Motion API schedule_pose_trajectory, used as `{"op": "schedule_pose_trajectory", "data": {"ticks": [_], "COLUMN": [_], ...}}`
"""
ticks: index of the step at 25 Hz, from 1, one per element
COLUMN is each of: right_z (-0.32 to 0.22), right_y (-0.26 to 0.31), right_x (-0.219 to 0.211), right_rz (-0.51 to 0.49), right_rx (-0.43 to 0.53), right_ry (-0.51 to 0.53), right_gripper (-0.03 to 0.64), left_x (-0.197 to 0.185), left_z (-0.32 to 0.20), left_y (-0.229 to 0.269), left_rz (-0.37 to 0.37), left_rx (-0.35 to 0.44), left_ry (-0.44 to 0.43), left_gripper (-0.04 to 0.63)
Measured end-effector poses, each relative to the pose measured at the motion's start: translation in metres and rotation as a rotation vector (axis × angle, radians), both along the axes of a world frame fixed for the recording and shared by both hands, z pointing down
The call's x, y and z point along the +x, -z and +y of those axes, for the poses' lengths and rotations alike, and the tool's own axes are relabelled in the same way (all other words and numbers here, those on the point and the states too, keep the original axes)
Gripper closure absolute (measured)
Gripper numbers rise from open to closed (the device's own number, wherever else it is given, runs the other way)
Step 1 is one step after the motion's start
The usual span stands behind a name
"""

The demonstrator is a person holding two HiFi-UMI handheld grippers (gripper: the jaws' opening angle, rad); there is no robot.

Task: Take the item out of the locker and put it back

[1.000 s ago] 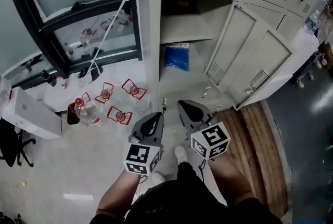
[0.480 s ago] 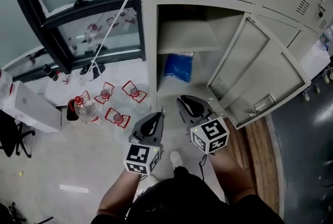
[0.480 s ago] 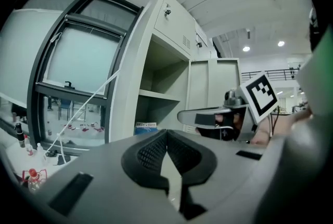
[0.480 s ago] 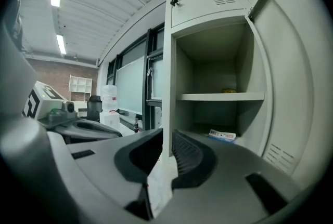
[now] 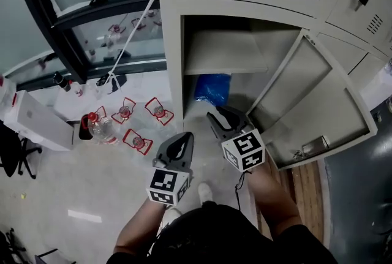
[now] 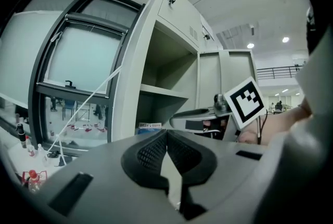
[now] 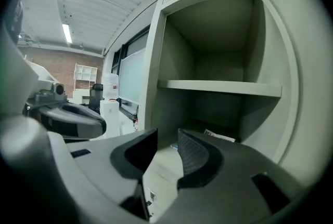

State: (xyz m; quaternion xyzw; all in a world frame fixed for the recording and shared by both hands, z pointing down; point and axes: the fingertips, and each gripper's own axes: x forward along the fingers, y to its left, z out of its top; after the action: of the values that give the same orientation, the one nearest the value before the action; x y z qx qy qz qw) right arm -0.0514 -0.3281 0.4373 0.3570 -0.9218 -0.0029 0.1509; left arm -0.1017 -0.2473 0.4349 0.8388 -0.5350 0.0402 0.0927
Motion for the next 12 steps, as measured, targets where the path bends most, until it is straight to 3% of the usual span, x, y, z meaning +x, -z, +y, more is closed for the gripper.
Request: {"op": "schedule_pose_trajectory", "data": {"ticks": [12], "right_z": [-0.058], "right_y": [-0.057], "right_x": [-0.006], "right_rz": [0.207], "right_rx": [-0.006], "right_ry": [0.05], "right_gripper": [0.454], "left_x": [0.007], "left_z": [-0.031], "left_y": [-0.015], "left_rz": [-0.003], "left_rx": [-0.028], "left_ry": [0.029], "left_gripper": [0.591]}}
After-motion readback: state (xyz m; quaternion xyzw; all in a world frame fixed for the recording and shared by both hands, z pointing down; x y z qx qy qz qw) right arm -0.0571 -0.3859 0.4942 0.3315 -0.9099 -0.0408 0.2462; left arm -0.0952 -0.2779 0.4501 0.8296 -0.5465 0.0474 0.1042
